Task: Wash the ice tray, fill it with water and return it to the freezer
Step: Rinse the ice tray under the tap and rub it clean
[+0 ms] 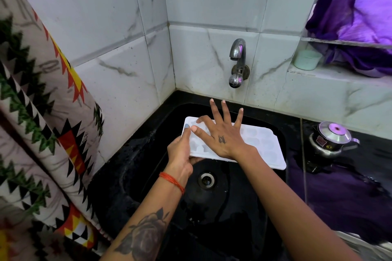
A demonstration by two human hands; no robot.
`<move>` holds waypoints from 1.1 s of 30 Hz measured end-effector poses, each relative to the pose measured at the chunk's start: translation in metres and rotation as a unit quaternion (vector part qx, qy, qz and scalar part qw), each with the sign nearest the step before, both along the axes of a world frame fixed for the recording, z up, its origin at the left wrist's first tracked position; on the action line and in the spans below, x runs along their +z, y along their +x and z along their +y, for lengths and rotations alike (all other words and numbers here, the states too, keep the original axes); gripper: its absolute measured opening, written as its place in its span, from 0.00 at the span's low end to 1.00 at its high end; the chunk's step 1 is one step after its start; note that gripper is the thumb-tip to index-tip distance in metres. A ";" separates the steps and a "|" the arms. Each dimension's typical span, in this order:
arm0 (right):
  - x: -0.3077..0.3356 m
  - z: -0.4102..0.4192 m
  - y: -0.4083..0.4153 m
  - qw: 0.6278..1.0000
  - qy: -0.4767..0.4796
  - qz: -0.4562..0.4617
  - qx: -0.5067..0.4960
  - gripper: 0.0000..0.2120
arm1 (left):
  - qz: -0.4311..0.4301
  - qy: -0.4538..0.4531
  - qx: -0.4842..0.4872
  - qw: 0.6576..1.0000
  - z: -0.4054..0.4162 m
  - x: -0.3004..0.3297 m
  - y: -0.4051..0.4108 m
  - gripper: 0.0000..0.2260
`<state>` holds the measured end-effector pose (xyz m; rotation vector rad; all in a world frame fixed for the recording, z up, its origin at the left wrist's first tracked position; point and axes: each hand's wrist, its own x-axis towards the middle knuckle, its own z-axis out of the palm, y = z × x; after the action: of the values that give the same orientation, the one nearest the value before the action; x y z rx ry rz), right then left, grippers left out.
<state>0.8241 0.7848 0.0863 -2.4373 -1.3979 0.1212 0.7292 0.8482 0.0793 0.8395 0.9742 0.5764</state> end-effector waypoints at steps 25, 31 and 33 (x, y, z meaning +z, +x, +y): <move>0.000 0.007 -0.006 0.997 -0.078 0.004 0.008 0.30 | 0.005 -0.007 -0.011 1.000 -0.001 -0.002 0.000 0.14; 0.003 0.003 -0.003 0.995 -0.097 -0.008 0.012 0.28 | 0.004 -0.015 -0.004 1.000 0.002 -0.005 -0.001 0.14; 0.003 0.003 0.000 0.992 -0.105 -0.062 0.020 0.29 | 0.004 -0.016 -0.003 1.000 0.002 -0.006 -0.001 0.14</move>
<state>0.8236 0.7879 0.0890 -2.6279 -1.5588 0.1360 0.7286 0.8497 0.0729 0.8179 0.9857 0.5511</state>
